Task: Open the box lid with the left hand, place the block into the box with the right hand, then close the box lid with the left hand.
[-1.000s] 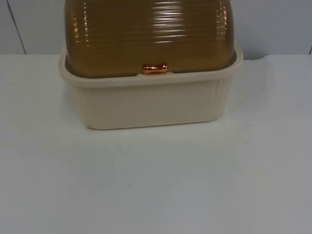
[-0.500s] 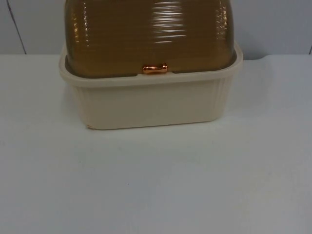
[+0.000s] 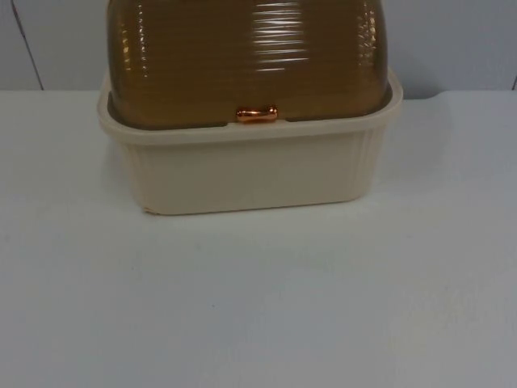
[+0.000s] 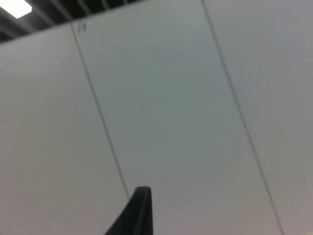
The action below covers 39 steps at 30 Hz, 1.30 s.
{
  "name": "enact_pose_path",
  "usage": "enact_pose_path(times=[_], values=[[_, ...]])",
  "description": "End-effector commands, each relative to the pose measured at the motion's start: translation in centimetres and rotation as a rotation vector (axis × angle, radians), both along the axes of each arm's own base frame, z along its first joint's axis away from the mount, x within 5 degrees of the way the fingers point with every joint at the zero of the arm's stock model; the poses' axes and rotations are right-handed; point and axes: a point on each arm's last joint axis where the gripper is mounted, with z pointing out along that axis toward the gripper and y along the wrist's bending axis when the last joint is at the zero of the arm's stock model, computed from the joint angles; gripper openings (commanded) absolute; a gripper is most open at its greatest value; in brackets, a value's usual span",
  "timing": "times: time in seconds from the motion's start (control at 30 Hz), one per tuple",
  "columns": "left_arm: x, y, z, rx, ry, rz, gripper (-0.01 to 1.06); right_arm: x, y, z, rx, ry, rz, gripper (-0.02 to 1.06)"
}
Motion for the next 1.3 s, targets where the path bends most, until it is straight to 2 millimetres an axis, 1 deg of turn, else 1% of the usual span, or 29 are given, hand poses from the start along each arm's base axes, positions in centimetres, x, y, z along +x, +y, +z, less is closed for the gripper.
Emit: enact_pose_path(times=[0.0,0.03,0.17,0.2,0.33,0.43,0.47,0.57,0.63,0.67,0.7,0.8,0.87,1.17,1.23,1.27], values=[[1.7,0.3,-1.2,-0.018,0.100,0.025,1.05,1.5,-0.1,-1.0,0.021,0.067,-0.011,1.05],[1.7,0.3,-1.2,-0.018,0.100,0.025,1.05,1.5,-0.1,-1.0,0.021,0.067,-0.011,1.05],[4.5,0.4,-3.4,-0.084,0.269,0.005,1.05,4.4,0.0,-3.5,0.075,0.212,-0.010,1.05],[4.5,0.4,-3.4,-0.084,0.269,0.005,1.05,4.4,0.0,-3.5,0.075,0.212,-0.010,1.05],[7.4,0.7,-6.3,-0.085,0.432,0.022,1.05,7.1,0.1,-6.9,0.073,0.398,-0.018,1.05],[9.5,1.1,-9.1,-0.073,0.573,0.054,1.05,8.9,0.1,-9.7,0.065,0.530,-0.025,1.05],[9.5,1.1,-9.1,-0.073,0.573,0.054,1.05,8.9,0.1,-9.7,0.065,0.530,-0.025,1.05],[11.4,1.3,-11.9,-0.085,0.700,0.062,1.05,10.7,0.0,-12.8,0.047,0.641,-0.050,1.05],[12.3,1.4,-13.6,-0.111,0.775,0.068,1.05,11.3,-0.1,-14.3,0.043,0.705,-0.067,1.05],[12.5,1.4,-14.0,-0.114,0.795,0.070,1.05,11.3,-0.2,-14.0,0.060,0.691,-0.079,1.05],[12.5,1.4,-14.0,-0.114,0.795,0.070,1.05,11.3,-0.2,-14.0,0.060,0.691,-0.079,1.05],[13.4,1.5,-16.2,-0.122,0.893,0.083,1.05,11.3,-0.3,-14.1,0.074,0.698,-0.094,1.05],[13.7,1.6,-16.2,-0.146,0.864,0.086,1.05,11.3,-0.3,-14.1,0.074,0.698,-0.094,1.05],[13.7,1.6,-16.4,-0.155,0.874,0.091,1.05,11.3,-0.3,-14.1,0.077,0.698,-0.094,1.05],[13.8,1.9,-16.4,-0.215,0.873,0.130,1.05,11.3,-0.3,-14.1,0.077,0.698,-0.094,1.05],[13.8,1.9,-16.4,-0.215,0.873,0.130,1.05,11.3,-0.3,-14.1,0.077,0.698,-0.094,1.05]])
